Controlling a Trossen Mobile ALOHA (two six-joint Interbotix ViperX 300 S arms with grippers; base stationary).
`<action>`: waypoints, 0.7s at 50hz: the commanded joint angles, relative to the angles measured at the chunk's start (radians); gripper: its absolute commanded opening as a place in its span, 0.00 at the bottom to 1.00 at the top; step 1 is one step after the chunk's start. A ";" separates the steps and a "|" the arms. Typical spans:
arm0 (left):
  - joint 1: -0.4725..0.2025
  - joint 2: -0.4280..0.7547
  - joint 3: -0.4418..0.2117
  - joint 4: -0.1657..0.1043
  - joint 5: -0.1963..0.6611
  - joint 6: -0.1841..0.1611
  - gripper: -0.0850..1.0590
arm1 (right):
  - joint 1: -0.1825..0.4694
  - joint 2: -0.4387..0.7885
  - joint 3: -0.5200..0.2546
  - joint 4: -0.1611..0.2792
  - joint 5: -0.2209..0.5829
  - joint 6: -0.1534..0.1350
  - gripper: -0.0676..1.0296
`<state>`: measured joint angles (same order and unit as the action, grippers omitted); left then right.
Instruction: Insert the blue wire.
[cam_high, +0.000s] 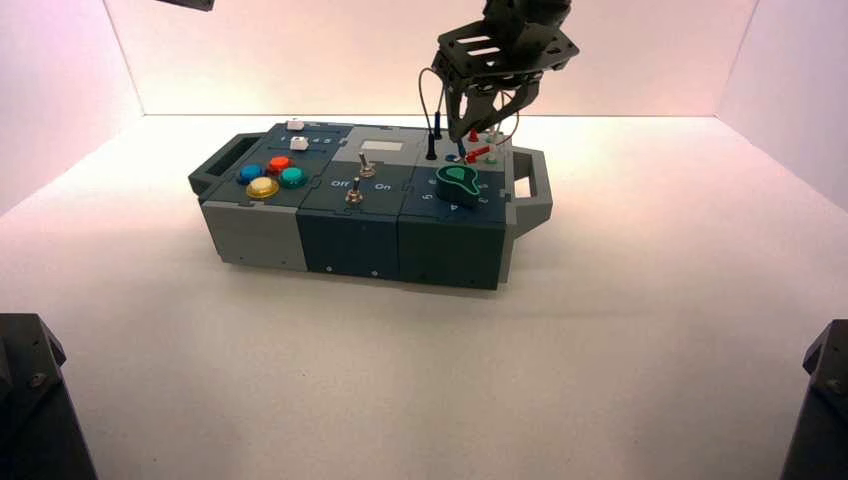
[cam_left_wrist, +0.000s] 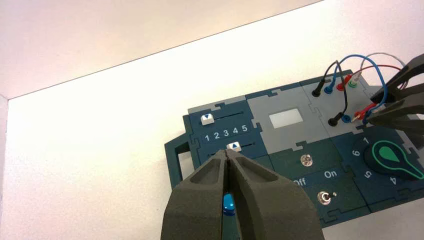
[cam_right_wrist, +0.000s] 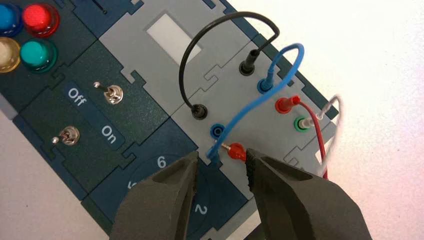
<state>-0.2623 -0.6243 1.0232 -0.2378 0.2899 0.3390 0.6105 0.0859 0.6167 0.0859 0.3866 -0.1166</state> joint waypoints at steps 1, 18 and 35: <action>-0.005 -0.003 -0.031 0.002 0.000 0.005 0.05 | 0.003 -0.003 -0.041 -0.005 0.009 -0.003 0.53; -0.023 -0.003 -0.063 0.002 0.078 0.005 0.05 | 0.003 0.023 -0.072 -0.014 0.060 -0.003 0.50; -0.069 -0.003 -0.084 -0.074 0.150 0.002 0.05 | 0.003 0.031 -0.078 -0.015 0.069 -0.002 0.23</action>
<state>-0.3298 -0.6228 0.9787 -0.2899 0.4264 0.3375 0.6105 0.1319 0.5660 0.0736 0.4587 -0.1166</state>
